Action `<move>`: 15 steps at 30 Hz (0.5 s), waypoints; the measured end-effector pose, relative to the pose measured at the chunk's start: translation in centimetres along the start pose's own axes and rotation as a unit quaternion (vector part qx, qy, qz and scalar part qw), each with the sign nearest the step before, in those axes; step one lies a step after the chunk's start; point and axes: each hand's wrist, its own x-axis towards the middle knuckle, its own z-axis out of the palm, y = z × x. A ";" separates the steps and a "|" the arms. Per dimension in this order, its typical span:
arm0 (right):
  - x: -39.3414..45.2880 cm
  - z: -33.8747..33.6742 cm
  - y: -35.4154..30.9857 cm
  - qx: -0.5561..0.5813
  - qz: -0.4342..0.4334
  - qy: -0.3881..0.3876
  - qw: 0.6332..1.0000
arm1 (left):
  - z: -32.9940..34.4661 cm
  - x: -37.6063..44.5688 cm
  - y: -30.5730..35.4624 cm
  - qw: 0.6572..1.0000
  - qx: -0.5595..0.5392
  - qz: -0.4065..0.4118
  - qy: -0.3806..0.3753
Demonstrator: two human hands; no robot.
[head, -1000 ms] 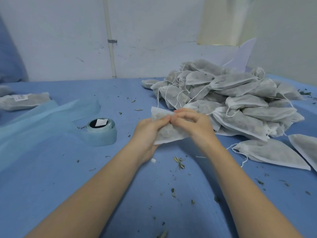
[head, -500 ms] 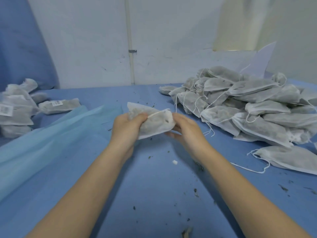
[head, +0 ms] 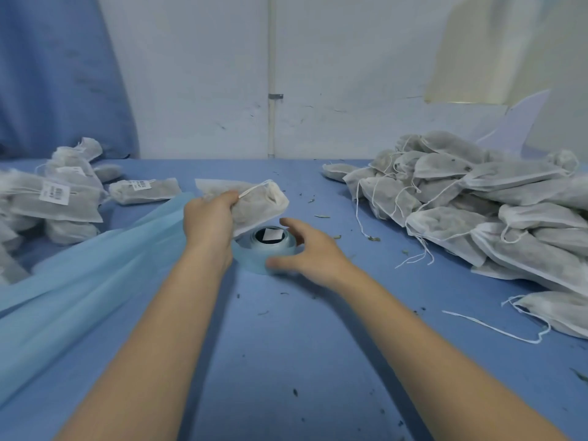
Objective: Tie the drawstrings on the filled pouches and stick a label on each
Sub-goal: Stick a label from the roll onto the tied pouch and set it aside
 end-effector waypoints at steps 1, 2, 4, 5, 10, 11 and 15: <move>0.2 0.4 -0.1 -0.007 -0.006 0.008 1.000 | 0.0 0.1 0.1 1.000 -0.004 -0.002 -0.001; 0.4 0.7 -0.3 -0.014 -0.011 0.017 1.000 | 0.0 0.1 0.1 1.000 -0.007 -0.004 -0.001; 0.8 1.4 -0.5 -0.041 -0.010 0.029 0.999 | 0.1 0.2 0.2 1.000 -0.010 -0.004 0.000; 0.9 1.8 -0.6 -0.061 -0.004 0.034 0.998 | 0.1 0.3 0.2 1.000 -0.006 -0.002 0.001; 1.2 2.8 -0.9 -0.078 0.036 0.096 0.992 | 0.3 0.3 0.1 0.999 0.038 0.025 -0.013; 1.2 3.0 -1.0 -0.077 0.046 0.113 0.990 | 0.3 0.3 0.0 0.998 0.054 0.029 -0.017; 1.3 3.4 -1.4 -0.046 0.072 0.141 0.986 | 1.0 0.1 -0.8 0.986 0.153 0.054 -0.040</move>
